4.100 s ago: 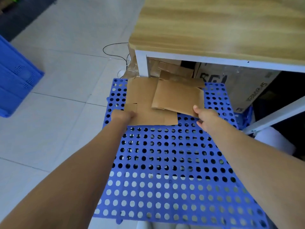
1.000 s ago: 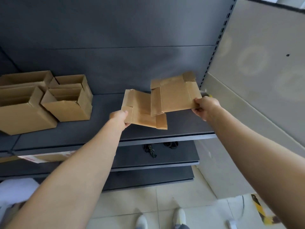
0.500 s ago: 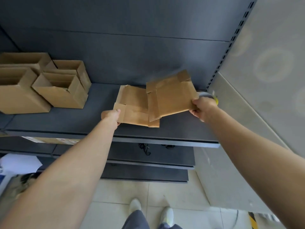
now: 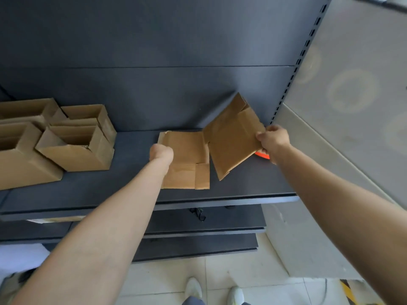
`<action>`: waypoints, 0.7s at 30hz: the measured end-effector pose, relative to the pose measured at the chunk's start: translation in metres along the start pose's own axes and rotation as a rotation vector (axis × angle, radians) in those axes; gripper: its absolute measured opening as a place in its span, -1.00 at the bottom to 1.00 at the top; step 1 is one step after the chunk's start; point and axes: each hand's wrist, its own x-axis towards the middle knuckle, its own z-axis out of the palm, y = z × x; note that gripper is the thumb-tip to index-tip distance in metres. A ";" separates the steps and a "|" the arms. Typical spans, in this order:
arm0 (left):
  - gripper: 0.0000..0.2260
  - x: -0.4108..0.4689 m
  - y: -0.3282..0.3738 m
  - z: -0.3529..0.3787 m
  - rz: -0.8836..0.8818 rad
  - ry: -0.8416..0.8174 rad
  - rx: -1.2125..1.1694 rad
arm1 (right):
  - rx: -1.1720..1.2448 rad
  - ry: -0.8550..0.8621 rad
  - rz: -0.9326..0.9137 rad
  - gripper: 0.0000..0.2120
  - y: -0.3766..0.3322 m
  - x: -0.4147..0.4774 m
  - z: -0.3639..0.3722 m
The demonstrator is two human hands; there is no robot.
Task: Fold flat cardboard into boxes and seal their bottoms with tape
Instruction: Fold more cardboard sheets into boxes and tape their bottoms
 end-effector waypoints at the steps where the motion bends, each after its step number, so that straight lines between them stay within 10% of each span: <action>1: -0.73 -0.011 0.017 0.002 0.089 -0.059 -0.003 | -0.054 0.012 -0.055 -0.61 -0.002 0.000 -0.001; 7: -0.96 -0.048 0.077 0.030 0.372 -0.337 -0.019 | -0.339 0.051 -0.289 -0.76 -0.012 -0.011 -0.017; 13: -0.39 -0.064 0.097 0.044 0.398 -0.404 -0.040 | -0.475 -0.071 -0.319 -0.75 -0.009 -0.010 -0.042; 21: -0.41 -0.082 0.101 0.060 0.385 -0.347 -0.001 | -0.641 -0.288 -0.228 -0.66 -0.014 0.005 -0.076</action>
